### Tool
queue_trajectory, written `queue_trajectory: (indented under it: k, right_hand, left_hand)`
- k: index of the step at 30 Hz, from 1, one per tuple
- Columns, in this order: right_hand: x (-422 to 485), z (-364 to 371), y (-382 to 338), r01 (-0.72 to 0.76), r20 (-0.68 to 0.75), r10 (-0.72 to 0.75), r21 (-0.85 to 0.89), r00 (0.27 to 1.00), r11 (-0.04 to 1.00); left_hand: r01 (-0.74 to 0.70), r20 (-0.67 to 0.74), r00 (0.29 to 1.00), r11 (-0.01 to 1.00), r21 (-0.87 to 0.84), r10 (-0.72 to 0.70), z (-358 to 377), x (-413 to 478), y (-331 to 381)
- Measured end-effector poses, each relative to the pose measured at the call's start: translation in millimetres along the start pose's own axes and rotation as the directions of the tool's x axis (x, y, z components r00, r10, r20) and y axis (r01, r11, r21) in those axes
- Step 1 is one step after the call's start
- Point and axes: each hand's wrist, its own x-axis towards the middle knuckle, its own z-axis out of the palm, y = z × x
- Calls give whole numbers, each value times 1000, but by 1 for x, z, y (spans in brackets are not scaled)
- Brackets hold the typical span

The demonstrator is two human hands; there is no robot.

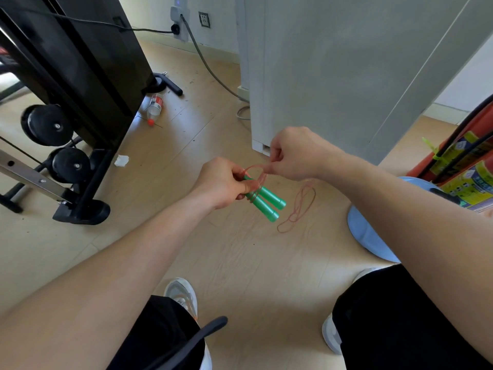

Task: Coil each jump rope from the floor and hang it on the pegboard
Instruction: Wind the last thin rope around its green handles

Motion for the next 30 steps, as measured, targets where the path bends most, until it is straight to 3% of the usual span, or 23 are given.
queue_trajectory:
  k: [5,10,14,19,25,30]
  right_hand:
    - [6,2,26,-77,-55,80,70,995,995]
    - [6,8,-1,14,-34,-10,143,999,990]
    - [-2,7,-17,84,-8,-84,234,996,969]
    - [-6,5,-14,81,-41,-71,334,997,939]
    - [1,-2,11,-16,-226,111,383,968,924]
    - [12,4,30,-132,-257,248,396,934,909]
  left_hand:
    - [-25,50,998,994,-105,31,0,-6,7]
    - [52,-27,998,998,26,-51,-1,-1,-3]
    - [87,-89,992,996,-21,-88,-5,4,-7]
    - [76,-74,994,996,-46,-79,-4,3,-6]
    - [-13,-68,998,989,-149,3,-6,-5,3]
    - [-95,-64,994,980,-176,85,-4,-14,17]
